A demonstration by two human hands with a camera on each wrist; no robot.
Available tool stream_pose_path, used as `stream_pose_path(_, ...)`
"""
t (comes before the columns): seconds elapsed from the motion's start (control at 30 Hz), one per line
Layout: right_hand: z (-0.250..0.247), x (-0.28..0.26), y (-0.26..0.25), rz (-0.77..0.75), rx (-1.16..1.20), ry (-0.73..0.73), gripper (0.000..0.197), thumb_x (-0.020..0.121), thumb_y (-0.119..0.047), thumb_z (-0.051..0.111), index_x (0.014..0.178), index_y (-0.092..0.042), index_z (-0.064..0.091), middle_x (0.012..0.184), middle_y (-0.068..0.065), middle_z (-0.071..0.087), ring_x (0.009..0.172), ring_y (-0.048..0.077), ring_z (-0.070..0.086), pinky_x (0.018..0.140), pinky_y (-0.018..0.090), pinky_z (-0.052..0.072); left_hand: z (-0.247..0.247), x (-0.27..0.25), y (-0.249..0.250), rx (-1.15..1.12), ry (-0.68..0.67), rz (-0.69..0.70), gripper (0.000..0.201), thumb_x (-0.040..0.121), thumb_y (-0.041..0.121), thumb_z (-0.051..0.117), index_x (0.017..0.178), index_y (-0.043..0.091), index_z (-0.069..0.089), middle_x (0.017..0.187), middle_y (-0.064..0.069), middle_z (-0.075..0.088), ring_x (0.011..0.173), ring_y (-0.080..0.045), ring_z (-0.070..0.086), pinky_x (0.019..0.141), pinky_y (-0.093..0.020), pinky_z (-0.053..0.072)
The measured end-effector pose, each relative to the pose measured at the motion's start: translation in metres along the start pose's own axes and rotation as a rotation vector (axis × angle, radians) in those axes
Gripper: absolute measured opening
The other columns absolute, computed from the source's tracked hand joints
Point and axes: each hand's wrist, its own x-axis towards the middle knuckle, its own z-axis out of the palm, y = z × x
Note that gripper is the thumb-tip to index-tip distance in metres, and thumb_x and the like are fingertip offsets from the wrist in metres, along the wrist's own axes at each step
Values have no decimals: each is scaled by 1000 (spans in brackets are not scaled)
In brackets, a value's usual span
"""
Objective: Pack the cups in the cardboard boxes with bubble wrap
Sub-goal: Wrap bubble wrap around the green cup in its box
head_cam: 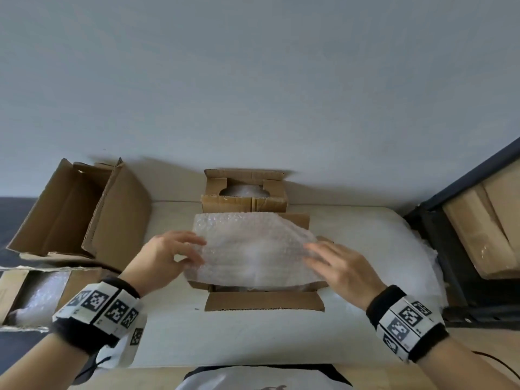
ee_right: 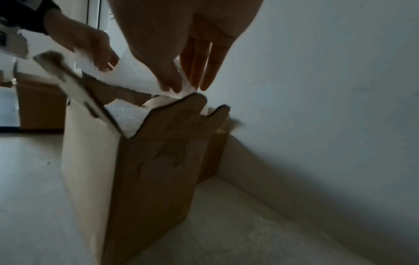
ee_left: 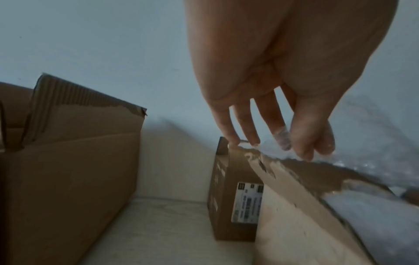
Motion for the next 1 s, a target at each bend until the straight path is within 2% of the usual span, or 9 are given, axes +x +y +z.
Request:
stream_pose_path(0.17, 11, -7, -8, -8, 110, -218, 31, 62, 1, 81, 90, -13, 75, 107, 8, 70, 95, 24, 69, 75, 30, 58, 19, -7, -8, 129, -142, -26, 26, 83, -1, 66, 81, 22, 78, 116, 12, 65, 126, -14, 49, 103, -34, 42)
stream_pose_path(0.27, 5, -7, -9, 36, 161, -367, 35, 72, 2, 64, 103, -11, 73, 120, 11, 65, 107, 28, 64, 85, 38, 55, 18, -8, -8, 227, -260, -49, 42, 83, -9, 52, 90, 25, 75, 125, 15, 61, 131, -9, 41, 110, -31, 31)
stream_pose_path(0.3, 0, -6, -9, 47, 167, -376, 34, 72, 4, 62, 102, -9, 72, 119, 11, 65, 106, 29, 64, 84, 39, 55, 15, -8, -4, 247, -249, -16, 45, 78, -14, 53, 87, 24, 76, 121, 11, 64, 127, -13, 47, 107, -34, 36)
stream_pose_path(0.4, -14, 5, -3, 110, 173, -226, 24, 71, 9, 65, 88, -4, 73, 96, 9, 71, 79, 28, 67, 58, 37, 57, 9, -7, 6, 330, -84, 131, 39, 63, -19, 66, 78, 17, 74, 102, -4, 72, 99, -27, 67, 81, -45, 54)
stream_pose_path(0.5, -15, 24, 3, 195, 201, -185, 25, 87, -8, 58, 111, -7, 66, 110, 4, 64, 77, 23, 64, 55, 36, 54, 16, 3, 19, 346, -53, 197, 30, 76, 0, 73, 103, 13, 71, 119, -9, 65, 106, -29, 64, 83, -45, 54)
stream_pose_path(0.6, 4, 35, 9, 264, 189, -500, 62, 88, -44, 60, 141, -20, 39, 140, -3, 38, 90, 14, 57, 62, 24, 49, 35, 19, 19, 376, -224, 206, 54, 87, 33, 64, 137, 21, 47, 148, -4, 39, 132, -24, 42, 107, -42, 38)
stream_pose_path(0.73, 23, 32, 11, 212, 173, -652, 81, 81, -49, 66, 146, -20, 28, 145, 0, 33, 112, 17, 51, 79, 25, 47, 54, 31, 11, 501, -382, 226, 69, 90, 48, 54, 148, 31, 20, 158, 3, 14, 143, -16, 20, 115, -34, 15)
stream_pose_path(0.83, 31, 21, 9, 202, 187, -654, 78, 82, -38, 69, 146, -18, 30, 145, 3, 37, 117, 18, 50, 90, 28, 46, 59, 28, 5, 532, -402, 221, 74, 86, 59, 50, 148, 29, 23, 157, 2, 19, 141, -17, 27, 114, -32, 18)
stream_pose_path(1.0, 38, 28, 6, 147, 28, -687, 78, 80, -44, 65, 145, -17, 30, 146, 1, 41, 130, 19, 41, 112, 34, 21, 65, 32, 3, 551, -342, 213, 71, 82, 51, 63, 140, 17, 42, 139, -2, 51, 122, -22, 53, 104, -33, 38)
